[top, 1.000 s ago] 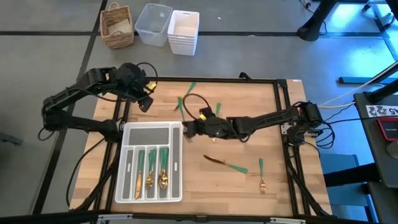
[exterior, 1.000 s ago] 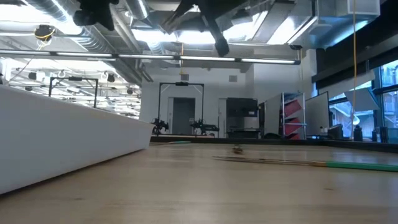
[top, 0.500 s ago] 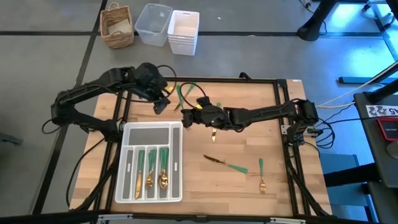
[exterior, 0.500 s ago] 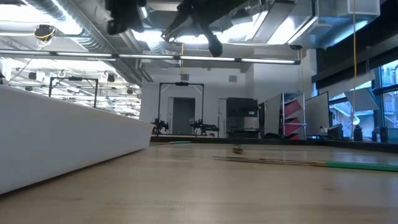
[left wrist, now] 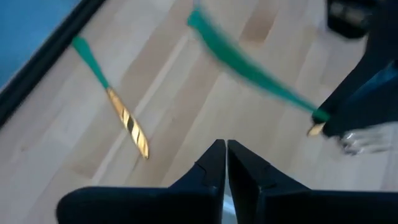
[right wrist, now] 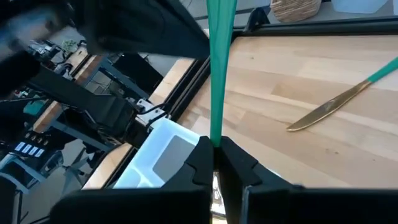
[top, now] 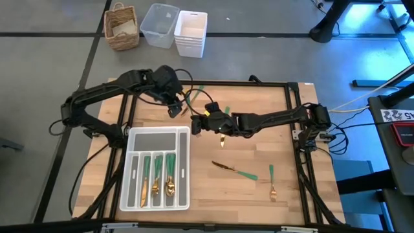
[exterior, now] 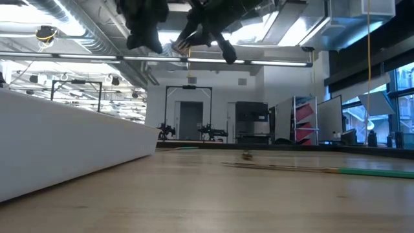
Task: Sort silverware
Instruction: Put the green fork on the silverware tray
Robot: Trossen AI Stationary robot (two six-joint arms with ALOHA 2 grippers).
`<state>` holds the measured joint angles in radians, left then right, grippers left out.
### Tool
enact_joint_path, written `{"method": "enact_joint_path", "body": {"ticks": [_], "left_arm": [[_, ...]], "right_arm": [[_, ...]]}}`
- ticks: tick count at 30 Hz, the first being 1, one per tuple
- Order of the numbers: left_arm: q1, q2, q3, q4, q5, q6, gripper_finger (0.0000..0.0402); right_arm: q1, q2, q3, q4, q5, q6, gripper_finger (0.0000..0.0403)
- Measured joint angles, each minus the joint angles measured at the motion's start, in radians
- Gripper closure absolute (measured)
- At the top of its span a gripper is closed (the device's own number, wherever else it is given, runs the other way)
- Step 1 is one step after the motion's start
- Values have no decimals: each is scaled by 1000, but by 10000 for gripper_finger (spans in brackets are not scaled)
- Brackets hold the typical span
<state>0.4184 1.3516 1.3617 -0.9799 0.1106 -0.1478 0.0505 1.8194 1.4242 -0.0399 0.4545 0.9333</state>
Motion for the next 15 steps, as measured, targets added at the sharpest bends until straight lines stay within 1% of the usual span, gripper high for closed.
{"method": "enact_joint_path", "body": {"ticks": [4,8,11,15], "left_arm": [[10,6,0,-44,10,29,349],[14,7,0,-3,12,42,296],[21,4,0,51,13,-68,273],[36,-3,0,129,15,-204,265]], "right_arm": [[0,0,0,-38,8,0,398],[0,0,0,-80,30,0,397],[0,0,0,-97,70,0,398],[-1,-1,0,-94,103,0,397]]}}
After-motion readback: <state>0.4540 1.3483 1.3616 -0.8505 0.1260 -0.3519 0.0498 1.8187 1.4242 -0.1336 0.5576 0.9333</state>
